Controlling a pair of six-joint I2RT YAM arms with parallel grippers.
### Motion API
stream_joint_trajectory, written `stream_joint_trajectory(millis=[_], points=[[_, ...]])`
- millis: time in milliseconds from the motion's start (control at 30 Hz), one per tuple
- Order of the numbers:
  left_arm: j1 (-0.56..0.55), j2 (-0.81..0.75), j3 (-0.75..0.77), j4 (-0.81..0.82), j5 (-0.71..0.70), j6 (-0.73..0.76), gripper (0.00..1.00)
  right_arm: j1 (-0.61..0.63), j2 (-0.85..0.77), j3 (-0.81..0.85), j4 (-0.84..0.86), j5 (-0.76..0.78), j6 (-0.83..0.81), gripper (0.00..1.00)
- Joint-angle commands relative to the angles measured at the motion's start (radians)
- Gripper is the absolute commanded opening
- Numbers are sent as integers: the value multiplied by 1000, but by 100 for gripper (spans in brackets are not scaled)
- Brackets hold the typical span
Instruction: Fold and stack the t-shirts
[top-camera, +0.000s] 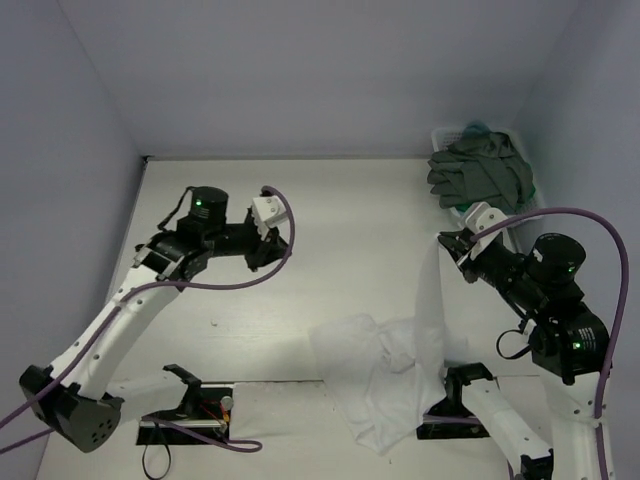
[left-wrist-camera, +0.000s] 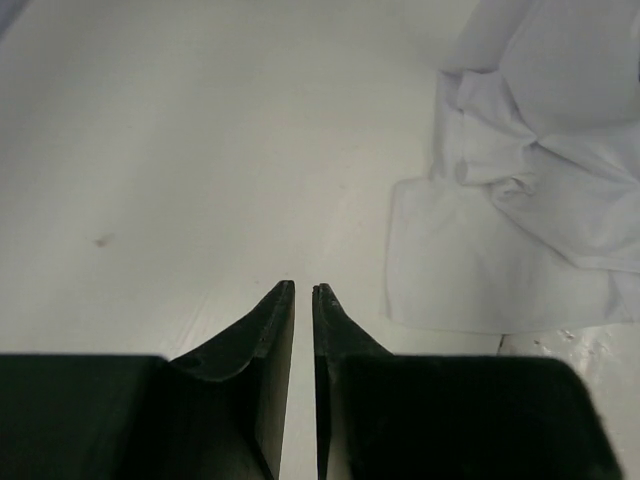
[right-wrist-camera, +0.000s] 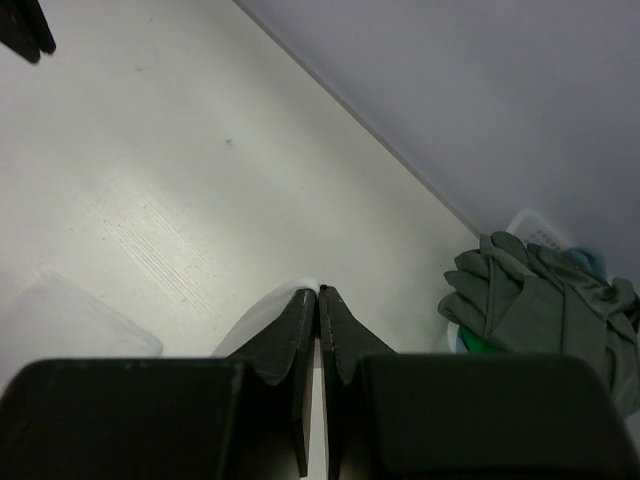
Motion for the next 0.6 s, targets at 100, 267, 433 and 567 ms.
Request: stream_joint_trajectory(millis=[100,267,433,567], points=[[-160,130,37,192,74,-75,18,-20,61,54,80,64,-24,0],[-304,283,109,166,59,-25,32,-51,73,92,78,96,-35,0],[-421,458,192,159,0,14,38,-71,87,117,78,123,-41,0],[-505,581,272,147,-17,29,47,-74,90,121,80,145,-47,0]])
